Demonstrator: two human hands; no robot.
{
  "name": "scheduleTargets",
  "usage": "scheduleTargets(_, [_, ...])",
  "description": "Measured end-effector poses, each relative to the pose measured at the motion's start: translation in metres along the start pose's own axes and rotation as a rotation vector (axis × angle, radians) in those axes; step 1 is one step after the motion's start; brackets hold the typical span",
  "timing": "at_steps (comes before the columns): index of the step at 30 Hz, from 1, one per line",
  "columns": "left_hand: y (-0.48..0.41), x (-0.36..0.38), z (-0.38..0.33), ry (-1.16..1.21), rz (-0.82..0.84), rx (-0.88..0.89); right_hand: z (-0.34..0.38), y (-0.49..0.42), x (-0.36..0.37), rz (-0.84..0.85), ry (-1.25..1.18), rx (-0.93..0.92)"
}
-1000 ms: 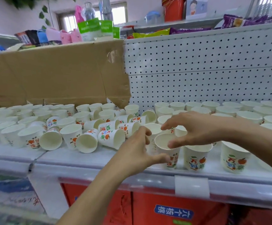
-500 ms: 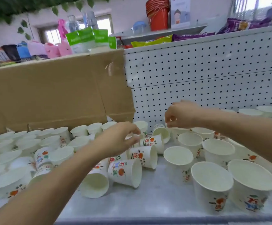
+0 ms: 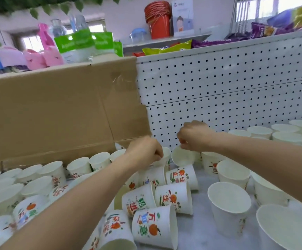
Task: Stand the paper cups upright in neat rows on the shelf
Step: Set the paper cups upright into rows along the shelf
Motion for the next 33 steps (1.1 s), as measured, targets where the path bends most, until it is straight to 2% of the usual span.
scheduleTargets(5, [-0.009,0.004,0.007,-0.069,-0.048,0.099,-0.013,-0.018,0.005,0.08,-0.114,0.14])
scheduleTargets(10, [-0.01,0.007,0.006,-0.185,-0.155,0.191,-0.013,-0.03,0.01,0.16,-0.056,0.15])
scheduleTargets(15, [-0.011,0.007,0.013,-0.18,-0.165,0.098,-0.011,-0.029,0.009,0.173,-0.045,0.16])
scheduleTargets(18, [-0.003,-0.002,0.014,0.016,-0.155,-0.015,-0.014,-0.021,0.001,0.067,-0.102,0.163])
scheduleTargets(19, [0.003,-0.004,0.013,0.123,-0.126,-0.033,-0.013,-0.015,-0.004,0.01,-0.134,0.158])
scheduleTargets(21, [0.016,-0.003,0.008,0.275,0.045,0.018,-0.005,0.001,-0.014,-0.013,-0.257,0.141])
scheduleTargets(22, [0.023,0.0,0.005,0.286,0.161,0.058,0.001,0.01,-0.019,0.04,-0.333,0.132])
scheduleTargets(24, [0.031,0.007,0.0,0.227,0.321,0.101,0.019,0.026,-0.025,0.252,-0.43,0.137])
scheduleTargets(26, [0.032,0.009,-0.001,0.166,0.346,0.114,0.034,0.036,-0.026,0.416,-0.454,0.148])
scheduleTargets(27, [0.031,0.008,-0.001,0.144,0.341,0.118,0.039,0.038,-0.025,0.443,-0.464,0.15])
scheduleTargets(33, [0.034,-0.004,-0.006,-0.001,0.344,0.181,0.043,0.037,-0.023,0.364,-0.577,0.215])
Point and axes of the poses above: each hand's wrist, its own y-axis away from the middle knuckle, its own x-axis out of the palm, z = x × y, the point moved 3 cm from there along -y, towards the middle knuckle, and after that the axes turned 10 degrees about -x, right-handed, at the moved point
